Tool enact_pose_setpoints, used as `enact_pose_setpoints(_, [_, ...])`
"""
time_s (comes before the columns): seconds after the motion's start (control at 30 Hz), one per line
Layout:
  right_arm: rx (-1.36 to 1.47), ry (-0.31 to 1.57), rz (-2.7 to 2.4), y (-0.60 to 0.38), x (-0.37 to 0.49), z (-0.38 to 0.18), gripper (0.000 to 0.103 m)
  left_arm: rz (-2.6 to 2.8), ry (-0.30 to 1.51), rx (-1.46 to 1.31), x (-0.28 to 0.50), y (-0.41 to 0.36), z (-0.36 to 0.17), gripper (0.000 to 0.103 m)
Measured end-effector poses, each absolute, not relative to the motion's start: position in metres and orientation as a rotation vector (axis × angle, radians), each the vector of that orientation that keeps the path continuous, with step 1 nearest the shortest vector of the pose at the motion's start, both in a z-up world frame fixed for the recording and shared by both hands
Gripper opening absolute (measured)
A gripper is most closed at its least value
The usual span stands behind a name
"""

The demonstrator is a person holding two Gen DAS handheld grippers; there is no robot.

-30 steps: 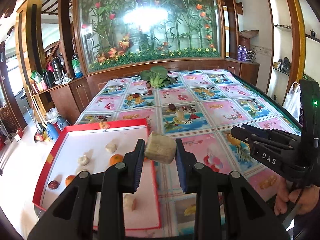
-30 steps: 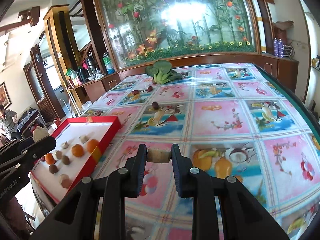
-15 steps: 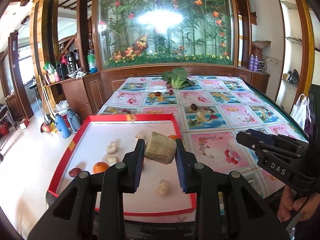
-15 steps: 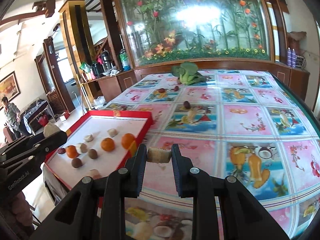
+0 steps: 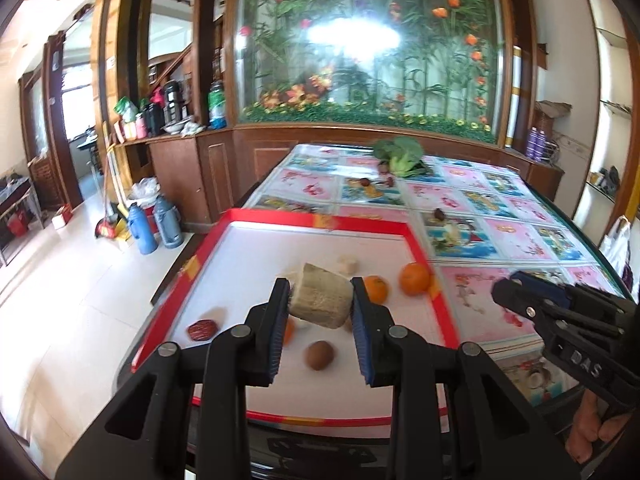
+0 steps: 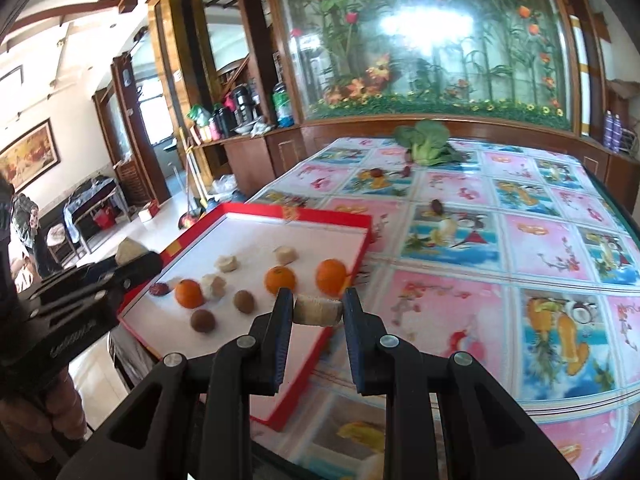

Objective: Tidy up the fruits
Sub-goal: 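Carry both chunks to the tray and open the left gripper while the right releases its chunk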

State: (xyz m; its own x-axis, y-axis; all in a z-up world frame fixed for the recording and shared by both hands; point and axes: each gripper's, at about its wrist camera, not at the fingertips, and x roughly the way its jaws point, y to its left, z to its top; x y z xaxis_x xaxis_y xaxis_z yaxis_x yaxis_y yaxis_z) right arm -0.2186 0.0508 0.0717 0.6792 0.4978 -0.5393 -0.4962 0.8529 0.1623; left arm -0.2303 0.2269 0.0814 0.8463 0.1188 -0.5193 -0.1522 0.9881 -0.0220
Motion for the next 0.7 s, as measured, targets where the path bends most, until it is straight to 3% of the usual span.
enact_pose_setpoints(0.3, [-0.048,0.665,0.595,0.085,-0.216,0.048,0.024,0.263,0.609,-0.098,-0.224,0.279,0.053,0.032])
enact_pose_setpoints(0.7, [-0.031,0.698,0.574,0.103,-0.196,0.041,0.024,0.302,0.675,-0.09,-0.213,0.294,0.03,0.032])
